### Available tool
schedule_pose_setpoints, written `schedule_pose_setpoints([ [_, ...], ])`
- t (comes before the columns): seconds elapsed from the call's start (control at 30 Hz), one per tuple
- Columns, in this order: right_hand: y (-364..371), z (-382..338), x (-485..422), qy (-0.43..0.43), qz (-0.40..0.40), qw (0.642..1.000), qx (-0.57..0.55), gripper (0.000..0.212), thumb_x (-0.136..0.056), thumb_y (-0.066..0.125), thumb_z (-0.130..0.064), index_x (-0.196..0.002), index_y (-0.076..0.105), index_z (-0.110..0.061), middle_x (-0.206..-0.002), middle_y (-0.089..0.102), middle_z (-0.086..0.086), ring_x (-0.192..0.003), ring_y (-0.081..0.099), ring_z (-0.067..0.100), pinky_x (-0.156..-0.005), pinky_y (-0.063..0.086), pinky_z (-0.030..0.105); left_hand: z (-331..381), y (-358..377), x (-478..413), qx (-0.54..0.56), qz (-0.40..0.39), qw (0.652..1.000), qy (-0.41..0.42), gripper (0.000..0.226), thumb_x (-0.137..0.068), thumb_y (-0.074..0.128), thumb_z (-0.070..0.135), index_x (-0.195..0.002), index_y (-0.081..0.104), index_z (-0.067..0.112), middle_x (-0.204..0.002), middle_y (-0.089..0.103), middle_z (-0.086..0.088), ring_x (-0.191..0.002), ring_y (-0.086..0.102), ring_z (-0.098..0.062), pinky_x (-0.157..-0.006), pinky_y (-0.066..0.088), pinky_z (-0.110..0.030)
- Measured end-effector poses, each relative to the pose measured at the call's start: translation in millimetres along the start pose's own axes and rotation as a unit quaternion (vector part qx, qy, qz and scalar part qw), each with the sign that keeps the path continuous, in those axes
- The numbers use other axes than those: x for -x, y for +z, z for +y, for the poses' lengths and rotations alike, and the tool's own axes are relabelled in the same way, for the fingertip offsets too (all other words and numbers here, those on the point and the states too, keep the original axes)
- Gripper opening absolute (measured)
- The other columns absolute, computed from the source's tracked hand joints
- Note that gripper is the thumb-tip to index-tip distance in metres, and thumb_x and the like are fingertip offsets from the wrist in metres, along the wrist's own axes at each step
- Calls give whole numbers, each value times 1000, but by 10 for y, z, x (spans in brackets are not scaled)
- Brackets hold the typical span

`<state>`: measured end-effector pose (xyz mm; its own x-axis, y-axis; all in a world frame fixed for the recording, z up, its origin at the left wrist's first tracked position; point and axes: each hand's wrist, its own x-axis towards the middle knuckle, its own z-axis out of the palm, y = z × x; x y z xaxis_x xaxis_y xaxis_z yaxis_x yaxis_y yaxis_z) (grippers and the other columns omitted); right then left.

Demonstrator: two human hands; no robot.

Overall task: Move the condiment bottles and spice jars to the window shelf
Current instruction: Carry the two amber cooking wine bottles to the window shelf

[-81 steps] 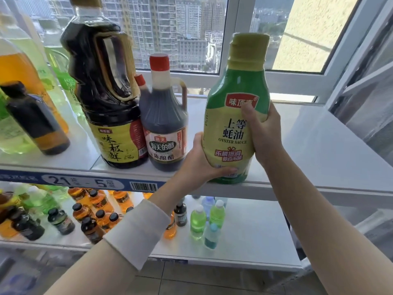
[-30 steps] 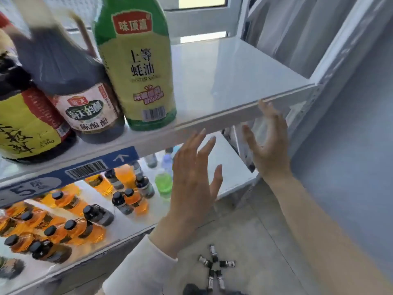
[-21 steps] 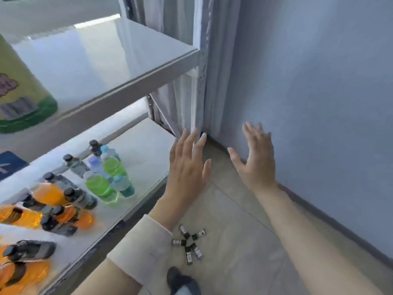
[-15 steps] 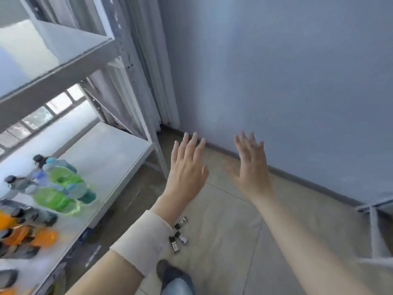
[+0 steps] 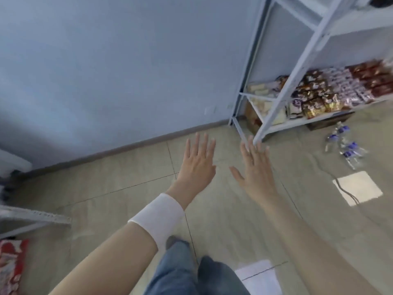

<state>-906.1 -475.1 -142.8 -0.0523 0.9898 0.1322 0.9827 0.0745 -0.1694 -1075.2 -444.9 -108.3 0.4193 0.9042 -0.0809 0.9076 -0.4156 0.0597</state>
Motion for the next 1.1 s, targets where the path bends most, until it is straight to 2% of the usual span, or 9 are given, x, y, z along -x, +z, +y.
schedule_pose_setpoints([
  [0.13, -118, 735, 122, 85, 20, 996, 18, 71, -91, 20, -53, -140, 23, -1, -144, 33, 28, -132, 31, 46, -111, 10, 49, 707, 15, -550, -18, -8, 995, 93, 74, -96, 37, 37, -146, -10, 10, -155, -12, -14, -142, -15, -33, -114, -10, -48],
  [0.23, -202, 1221, 106, 146, 2, 989, 31, 71, -87, 31, -48, -138, 30, 2, -142, 38, 27, -129, 36, 49, -109, 18, 54, 1158, 12, -979, -17, -8, 988, 153, 74, -96, 38, 35, -146, -10, 9, -155, -11, -14, -142, -14, -33, -114, -9, -47],
  [0.3, -281, 1556, 36, 168, 18, 984, 51, 71, -87, 33, -46, -140, 30, 2, -145, 34, 25, -132, 32, 47, -113, 11, 50, 1429, -10, -1286, -14, 4, 983, 181, 74, -95, 39, 35, -146, -8, 9, -156, -9, -14, -143, -12, -33, -114, -9, -47],
  [0.43, -538, 2172, -179, 223, 35, 972, 66, 69, -93, 43, -42, -146, 17, -5, -155, 12, 16, -143, 7, 34, -114, -5, 42, 1912, -85, -1942, 1, 32, 973, 227, 74, -95, 40, 35, -147, -6, 10, -156, -6, -13, -143, -10, -33, -114, -9, -47],
  [0.57, -764, 2743, -411, 256, 43, 962, 81, 67, -92, 45, -39, -145, 22, -6, -154, 20, 15, -143, 11, 33, -116, 6, 48, 2360, -180, -2539, 30, 48, 963, 265, 73, -94, 40, 35, -147, -5, 11, -157, -5, -11, -143, -9, -31, -114, -10, -44],
  [0.63, -826, 3030, -538, 286, 52, 954, 71, 67, -91, 37, -43, -145, 23, -6, -153, 23, 15, -143, 11, 32, -116, 8, 48, 2581, -196, -2835, 41, 65, 953, 292, 73, -94, 42, 35, -147, -2, 9, -157, -1, -13, -144, -6, -32, -112, -12, -42],
  [0.83, -925, 3853, -696, 322, 80, 942, 46, 68, -88, 31, -44, -144, 26, -6, -151, 28, 15, -141, 16, 35, -114, 14, 50, 3275, -153, -3560, 27, 95, 935, 340, 75, -81, 64, 33, -141, 30, 3, -149, 30, -19, -138, 26, -38, -111, 21, -51],
  [1.0, -1028, 4819, -782, 333, 98, 938, 3, 66, -88, 32, -41, -142, 29, -3, -148, 32, 17, -138, 24, 39, -111, 22, 52, 4007, -101, -4158, 58, 116, 927, 353, 76, -80, 66, 30, -141, 30, 2, -147, 32, -21, -137, 26, -40, -110, 23, -51],
  [1.1, -1118, 5506, -828, 323, 112, 940, -13, 66, -87, 32, -39, -142, 29, -3, -148, 33, 16, -138, 24, 40, -112, 18, 48, 4574, -80, -4509, 58, 136, 927, 343, 78, -77, 69, 29, -140, 31, 2, -146, 34, -21, -136, 29, -40, -108, 26, -52],
])
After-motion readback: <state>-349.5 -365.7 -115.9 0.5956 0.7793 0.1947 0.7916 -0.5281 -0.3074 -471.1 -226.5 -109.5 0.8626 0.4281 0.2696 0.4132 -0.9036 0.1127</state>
